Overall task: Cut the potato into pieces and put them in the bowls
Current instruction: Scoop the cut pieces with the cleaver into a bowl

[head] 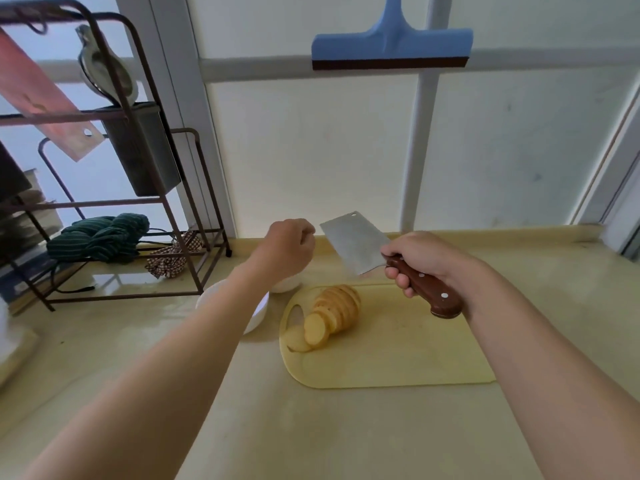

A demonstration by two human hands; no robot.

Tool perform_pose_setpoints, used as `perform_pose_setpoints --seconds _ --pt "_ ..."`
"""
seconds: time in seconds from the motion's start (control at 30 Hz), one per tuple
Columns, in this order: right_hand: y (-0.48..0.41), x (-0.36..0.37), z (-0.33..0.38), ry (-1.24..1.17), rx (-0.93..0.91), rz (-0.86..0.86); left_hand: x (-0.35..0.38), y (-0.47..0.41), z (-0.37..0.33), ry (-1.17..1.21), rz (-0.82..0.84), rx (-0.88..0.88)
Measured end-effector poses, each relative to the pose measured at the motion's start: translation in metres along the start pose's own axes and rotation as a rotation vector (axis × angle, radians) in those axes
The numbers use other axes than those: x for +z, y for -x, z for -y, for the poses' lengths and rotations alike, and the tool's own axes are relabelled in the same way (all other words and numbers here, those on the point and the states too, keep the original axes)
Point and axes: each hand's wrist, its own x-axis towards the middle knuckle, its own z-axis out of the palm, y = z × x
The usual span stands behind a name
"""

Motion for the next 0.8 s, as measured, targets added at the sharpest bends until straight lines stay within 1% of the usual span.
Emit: perform_pose_setpoints --seconds 0.07,0.1,0.2,0.3,0.4,0.5,0.6,0.67,0.77,0.8 --pt "0.003 -0.011 -0.013 -0.043 -0.029 -0.033 0.008 0.013 -0.014 -0.037 0.053 0.053" --pt "0.004 -0.017 -0.021 -0.06 -0.043 -0.048 0.013 0.019 -0.019 -0.059 0.106 0.058" --pt "0.006 -0.03 -0.047 -0.113 -0.075 -0.069 0.027 0.028 -0.03 -0.195 0.31 0.035" --pt "0.005 -0.037 -0.073 -0.179 -0.078 -0.054 0.032 0.032 -0.034 -0.258 0.405 -0.019" --pt "0.002 -0.038 -0.086 -0.182 -0.072 -0.039 0.027 0.036 -0.035 -0.235 0.39 -0.088" --pt "0.001 -0.038 -0.09 -0.161 -0.073 -0.016 0.02 0.045 -0.031 -0.29 0.384 -0.125" --pt "0.003 -0.037 -0.093 -0.142 -0.054 0.012 0.015 0.061 -0.026 -0.31 0.414 -0.167" --pt "0.005 -0.034 -0.094 -0.135 -0.047 0.02 0.015 0.072 -0.021 -0.322 0.403 -0.171" --pt "0.008 -0.032 -0.096 -0.14 -0.042 0.022 0.016 0.083 -0.013 -0.342 0.333 -0.154" --pt "0.009 -0.031 -0.096 -0.142 -0.042 0.023 0.015 0.086 -0.012 -0.359 0.339 -0.148"
